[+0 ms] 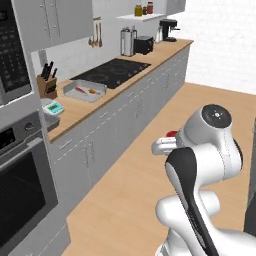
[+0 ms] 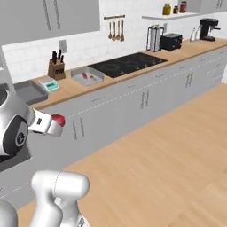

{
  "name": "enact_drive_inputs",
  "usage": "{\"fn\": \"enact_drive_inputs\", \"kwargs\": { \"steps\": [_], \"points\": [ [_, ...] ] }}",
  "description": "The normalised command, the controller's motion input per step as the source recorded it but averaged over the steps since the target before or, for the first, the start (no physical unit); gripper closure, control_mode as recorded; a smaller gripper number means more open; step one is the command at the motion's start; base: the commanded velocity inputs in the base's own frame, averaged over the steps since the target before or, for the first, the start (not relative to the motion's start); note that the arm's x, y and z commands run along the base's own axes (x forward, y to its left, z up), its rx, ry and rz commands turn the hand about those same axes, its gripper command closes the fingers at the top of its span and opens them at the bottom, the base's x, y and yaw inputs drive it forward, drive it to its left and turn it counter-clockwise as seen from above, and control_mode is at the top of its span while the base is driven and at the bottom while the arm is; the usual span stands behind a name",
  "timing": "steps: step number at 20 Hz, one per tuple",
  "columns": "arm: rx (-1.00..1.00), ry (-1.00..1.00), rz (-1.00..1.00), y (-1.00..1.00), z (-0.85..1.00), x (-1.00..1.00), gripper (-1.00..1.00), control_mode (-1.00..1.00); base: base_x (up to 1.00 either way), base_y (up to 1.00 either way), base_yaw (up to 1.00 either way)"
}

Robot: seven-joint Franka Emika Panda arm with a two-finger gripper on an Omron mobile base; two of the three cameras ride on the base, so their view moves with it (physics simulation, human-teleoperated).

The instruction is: Place one carrot and one steak in each tupperware on the nearby counter, to pack two identical lunches.

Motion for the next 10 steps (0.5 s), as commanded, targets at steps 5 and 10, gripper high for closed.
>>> {"fn": "enact_drive_inputs", "kwargs": {
  "steps": [5,10],
  "points": [
    [0.0,0.0,0.0,0.0,0.0,0.0,1.0,1.0,1.0,0.0,-0.01],
    [0.0,0.0,0.0,0.0,0.0,0.0,1.0,1.0,1.0,-0.01,0.0]
  ]
}}
